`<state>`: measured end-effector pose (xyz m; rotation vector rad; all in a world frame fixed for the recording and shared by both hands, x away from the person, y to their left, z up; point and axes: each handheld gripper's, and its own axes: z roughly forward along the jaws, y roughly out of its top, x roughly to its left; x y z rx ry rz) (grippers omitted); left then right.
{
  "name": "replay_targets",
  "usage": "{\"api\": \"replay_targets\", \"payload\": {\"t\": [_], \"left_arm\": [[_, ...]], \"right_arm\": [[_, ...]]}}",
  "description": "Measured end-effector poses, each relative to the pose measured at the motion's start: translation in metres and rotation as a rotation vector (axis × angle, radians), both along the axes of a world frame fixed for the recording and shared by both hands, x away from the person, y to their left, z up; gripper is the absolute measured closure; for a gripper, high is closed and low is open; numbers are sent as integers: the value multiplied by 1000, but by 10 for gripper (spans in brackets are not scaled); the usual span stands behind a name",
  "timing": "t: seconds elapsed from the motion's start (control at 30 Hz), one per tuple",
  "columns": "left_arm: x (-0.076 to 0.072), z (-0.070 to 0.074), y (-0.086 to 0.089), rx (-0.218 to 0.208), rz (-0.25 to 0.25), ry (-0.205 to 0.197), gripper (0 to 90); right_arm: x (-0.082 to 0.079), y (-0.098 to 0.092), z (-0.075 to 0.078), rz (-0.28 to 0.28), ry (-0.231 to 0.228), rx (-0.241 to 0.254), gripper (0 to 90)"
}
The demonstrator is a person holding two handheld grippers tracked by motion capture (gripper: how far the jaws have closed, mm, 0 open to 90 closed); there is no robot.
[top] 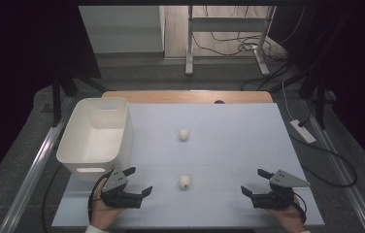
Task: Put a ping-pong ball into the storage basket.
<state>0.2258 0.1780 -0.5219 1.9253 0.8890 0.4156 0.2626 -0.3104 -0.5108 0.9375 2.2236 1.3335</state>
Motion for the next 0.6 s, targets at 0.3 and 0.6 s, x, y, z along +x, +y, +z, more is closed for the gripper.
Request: {"api": "replay_targets", "payload": {"t": [0.3,0.6], "left_arm": [[0,1,-1,0,0,-2,94],[0,2,-2,2,1,2,94]], "right_arm": [[1,-2,0,-13,5,3,92],[1,-2,-1,-14,6,1,93]]}}
